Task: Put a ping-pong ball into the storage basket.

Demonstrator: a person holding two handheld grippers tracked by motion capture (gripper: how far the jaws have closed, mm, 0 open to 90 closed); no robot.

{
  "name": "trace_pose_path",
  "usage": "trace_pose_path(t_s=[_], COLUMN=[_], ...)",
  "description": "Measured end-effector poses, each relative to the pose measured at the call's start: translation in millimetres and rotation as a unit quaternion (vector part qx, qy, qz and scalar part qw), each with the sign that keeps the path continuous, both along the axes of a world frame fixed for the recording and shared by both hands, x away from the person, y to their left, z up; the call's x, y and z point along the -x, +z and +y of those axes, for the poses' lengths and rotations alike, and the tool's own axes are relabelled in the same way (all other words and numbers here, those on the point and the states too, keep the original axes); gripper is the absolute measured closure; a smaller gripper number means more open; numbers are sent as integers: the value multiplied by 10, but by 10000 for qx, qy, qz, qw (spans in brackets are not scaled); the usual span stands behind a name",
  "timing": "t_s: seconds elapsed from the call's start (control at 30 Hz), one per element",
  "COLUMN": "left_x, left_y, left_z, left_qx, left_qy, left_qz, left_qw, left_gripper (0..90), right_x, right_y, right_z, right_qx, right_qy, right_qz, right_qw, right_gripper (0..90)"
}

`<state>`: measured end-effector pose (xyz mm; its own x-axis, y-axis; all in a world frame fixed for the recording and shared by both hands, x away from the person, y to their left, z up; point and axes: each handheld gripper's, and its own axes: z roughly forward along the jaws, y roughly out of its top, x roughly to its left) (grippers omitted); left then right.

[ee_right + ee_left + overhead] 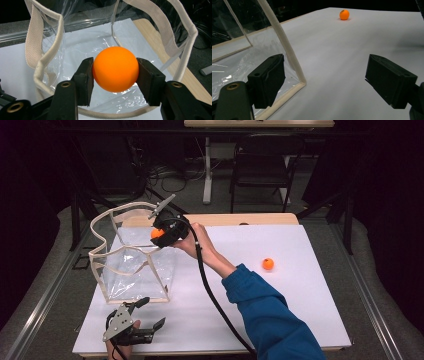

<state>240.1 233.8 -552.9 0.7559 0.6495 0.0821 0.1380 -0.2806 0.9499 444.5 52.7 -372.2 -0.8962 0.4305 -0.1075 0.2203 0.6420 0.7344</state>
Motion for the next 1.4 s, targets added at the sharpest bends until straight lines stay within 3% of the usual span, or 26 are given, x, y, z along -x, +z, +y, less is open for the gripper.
trace_pose_path(t_s=[0.23, 0.47, 0.57, 0.9, 1.13, 1.4], left_x=[0, -3, -3, -5, -5, -6], left_y=[1, 0, 0, -1, -4, 1], left_z=[0, 3, 1, 1, -7, -2], left_qx=[1, 9, 8, -3, 24, -22], left_qy=[-12, -6, -9, 12, 18, 9], left_qz=[4, -1, 1, 0, 19, -12], left_qw=[10000, 10000, 10000, 10000, 10000, 10000], left_gripper=[158, 158, 158, 158, 158, 158], right_x=[-2, 14, 36, 144, 190, 248], right_y=[13, 66, 106, 179, 162, 19], right_z=[-22, -142, -216, -493, -668, -838], right_qx=[-65, -307, -418, -625, -575, -361], right_qy=[-12, -35, 7, 49, 23, -46], right_qz=[-4, 78, 74, -28, -44, -17], right_qw=[10000, 9995, 9991, 9980, 9983, 9993], right_gripper=[456, 205, 157, 123, 106, 97])
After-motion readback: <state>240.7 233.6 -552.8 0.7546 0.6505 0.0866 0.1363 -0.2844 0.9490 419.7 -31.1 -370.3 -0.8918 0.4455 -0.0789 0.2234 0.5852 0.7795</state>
